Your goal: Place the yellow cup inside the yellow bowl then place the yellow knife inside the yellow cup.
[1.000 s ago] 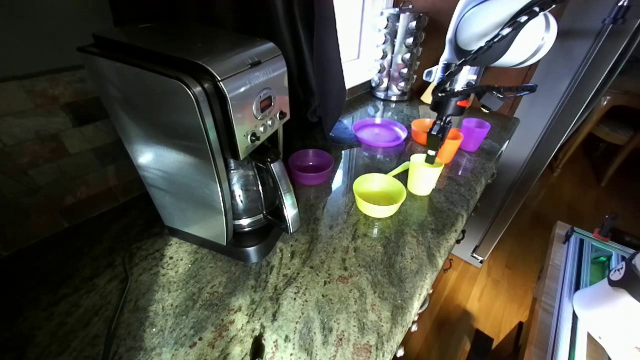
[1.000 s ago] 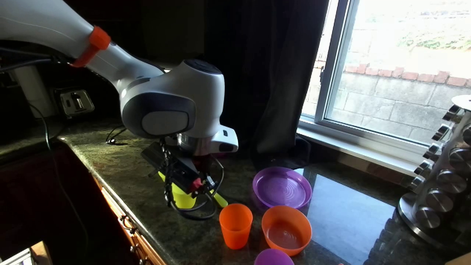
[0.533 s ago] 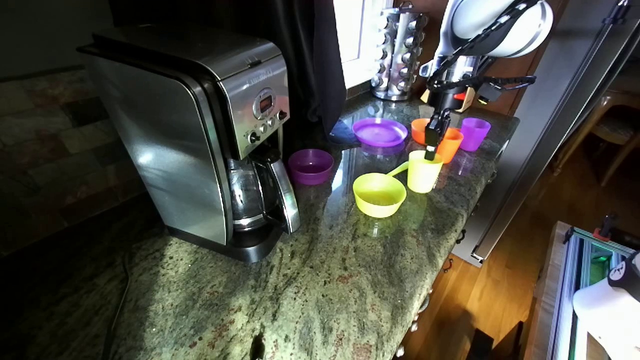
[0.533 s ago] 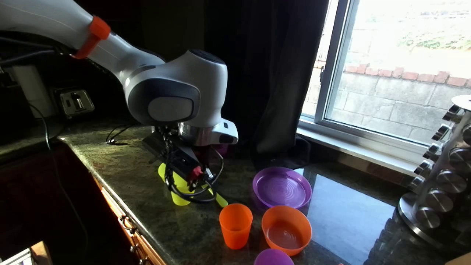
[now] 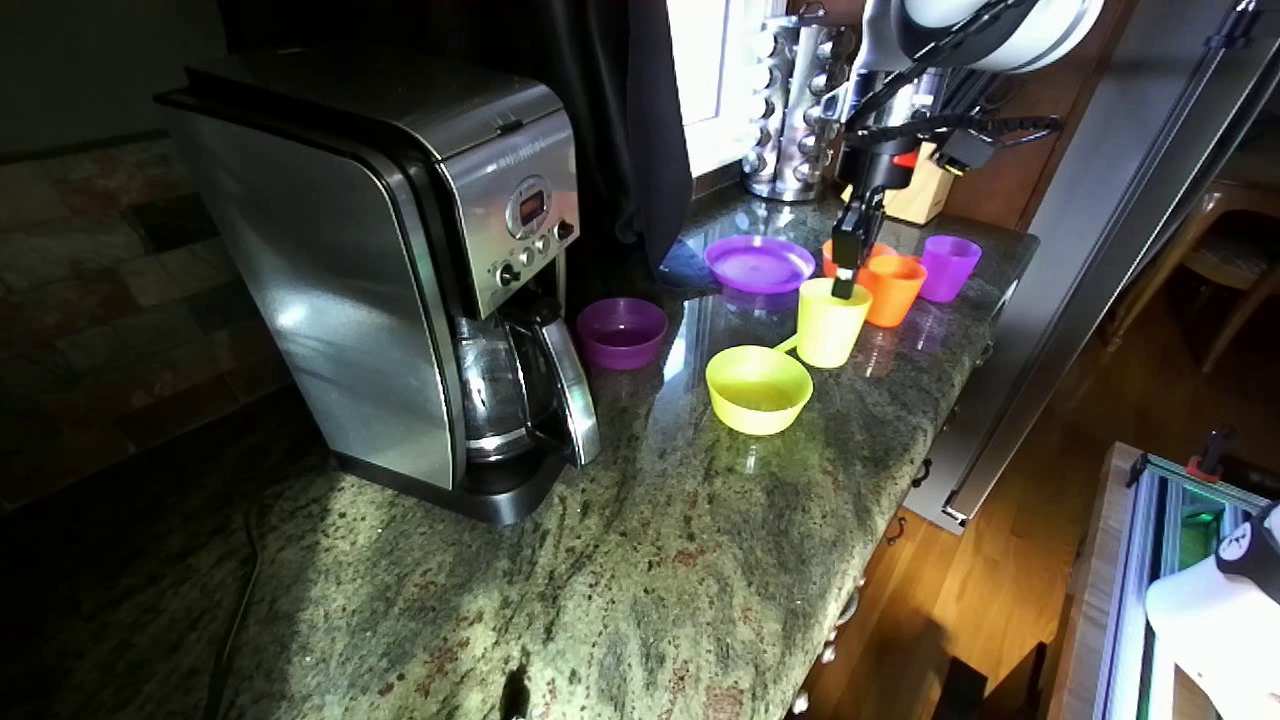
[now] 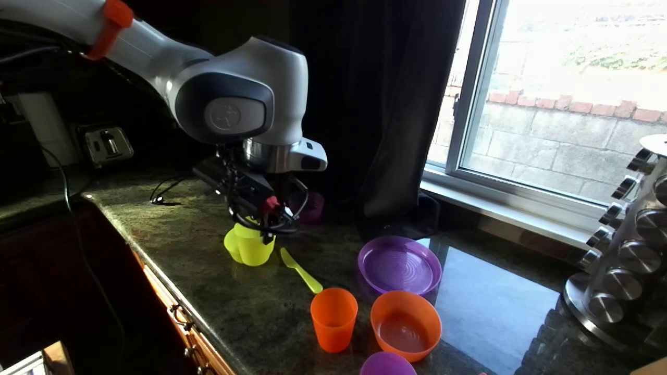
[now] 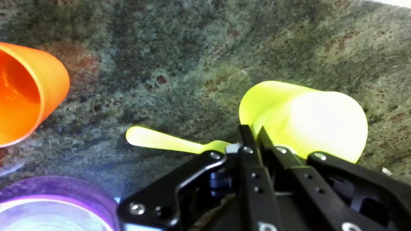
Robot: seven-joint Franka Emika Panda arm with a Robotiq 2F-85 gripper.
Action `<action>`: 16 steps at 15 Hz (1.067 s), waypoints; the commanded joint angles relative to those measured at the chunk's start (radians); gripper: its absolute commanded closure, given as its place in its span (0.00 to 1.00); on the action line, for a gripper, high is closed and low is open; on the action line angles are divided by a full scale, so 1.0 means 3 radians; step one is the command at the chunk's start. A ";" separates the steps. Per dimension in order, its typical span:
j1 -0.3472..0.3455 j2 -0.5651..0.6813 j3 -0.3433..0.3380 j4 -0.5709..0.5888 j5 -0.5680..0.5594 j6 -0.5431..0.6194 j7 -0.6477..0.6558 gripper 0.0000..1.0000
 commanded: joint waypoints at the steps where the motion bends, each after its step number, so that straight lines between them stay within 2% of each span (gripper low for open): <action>1: 0.0090 -0.0076 0.0120 0.0049 -0.0043 -0.0062 0.0156 0.99; 8: 0.0219 0.0115 0.0314 0.0101 -0.0122 0.0122 0.0349 0.99; 16: 0.0269 0.0492 0.0380 0.0168 -0.0105 0.0509 0.0401 0.99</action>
